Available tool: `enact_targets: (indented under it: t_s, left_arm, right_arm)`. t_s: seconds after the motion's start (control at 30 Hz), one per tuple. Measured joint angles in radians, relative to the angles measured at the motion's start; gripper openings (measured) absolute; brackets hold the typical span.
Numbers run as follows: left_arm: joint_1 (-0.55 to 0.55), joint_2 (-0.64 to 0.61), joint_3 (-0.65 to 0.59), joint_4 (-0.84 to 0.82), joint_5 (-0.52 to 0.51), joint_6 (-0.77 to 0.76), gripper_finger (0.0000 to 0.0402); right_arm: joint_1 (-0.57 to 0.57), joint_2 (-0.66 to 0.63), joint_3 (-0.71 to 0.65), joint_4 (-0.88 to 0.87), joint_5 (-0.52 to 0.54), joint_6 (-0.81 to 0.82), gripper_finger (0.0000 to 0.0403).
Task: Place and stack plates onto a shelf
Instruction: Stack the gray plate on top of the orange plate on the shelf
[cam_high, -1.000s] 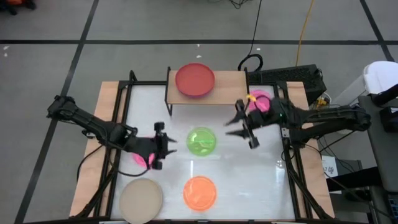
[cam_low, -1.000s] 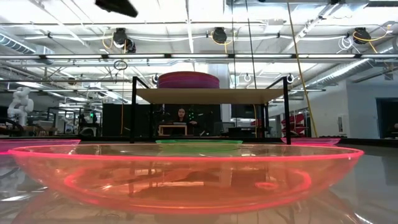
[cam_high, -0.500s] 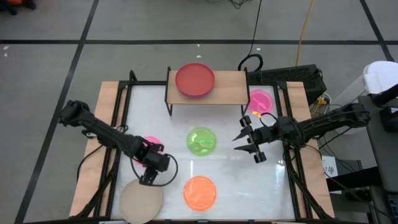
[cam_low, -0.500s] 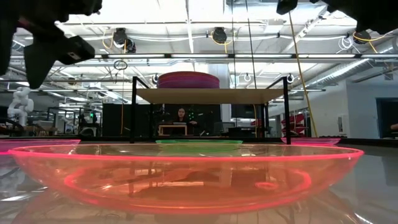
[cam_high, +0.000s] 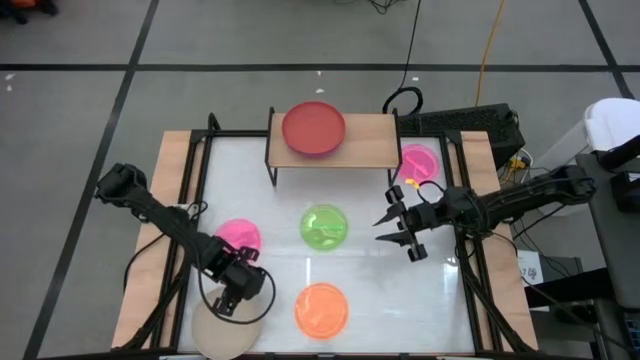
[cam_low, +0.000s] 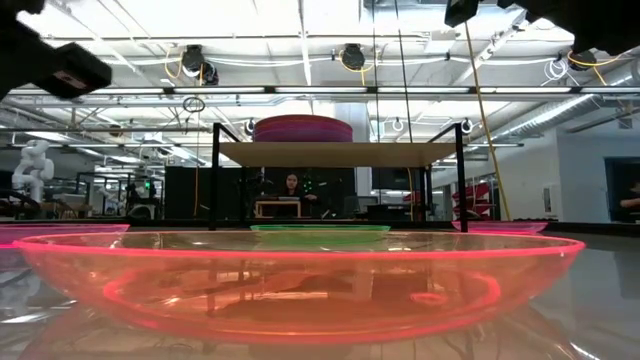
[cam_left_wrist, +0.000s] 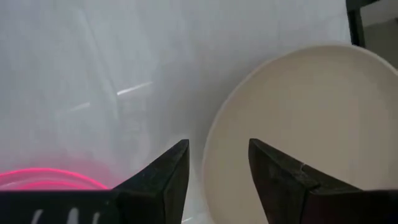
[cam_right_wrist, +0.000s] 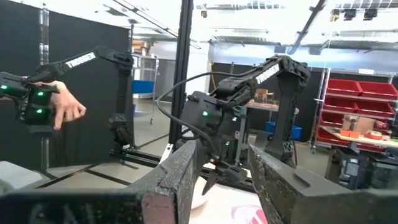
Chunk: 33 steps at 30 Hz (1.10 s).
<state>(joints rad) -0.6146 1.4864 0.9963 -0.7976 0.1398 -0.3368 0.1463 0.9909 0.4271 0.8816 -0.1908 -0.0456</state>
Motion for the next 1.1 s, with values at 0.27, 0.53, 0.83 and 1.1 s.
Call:
enact_targets:
  t_s: [0.27,0.53,0.83,1.1]
  left_arm:
    - [0.0,-0.007,-0.159,0.226,0.04,-0.071,0.017]
    - [0.003,-0.007,-0.252,0.253,0.087,-0.101,0.017]
    - [0.006,-0.007,-0.305,0.284,0.084,-0.091,0.0097]
    - [0.041,-0.012,-0.304,0.328,0.156,-0.04,0.0012]
  right_arm:
    - [-0.001,0.0,0.0,-0.019,0.035,0.0,0.0128]
    - [-0.001,0.0,0.0,-0.026,0.038,0.0,0.0128]
    - [-0.001,0.0,0.0,-0.027,0.038,0.0,0.0128]
    - [-0.001,0.0,0.001,-0.027,0.045,-0.002,0.0128]
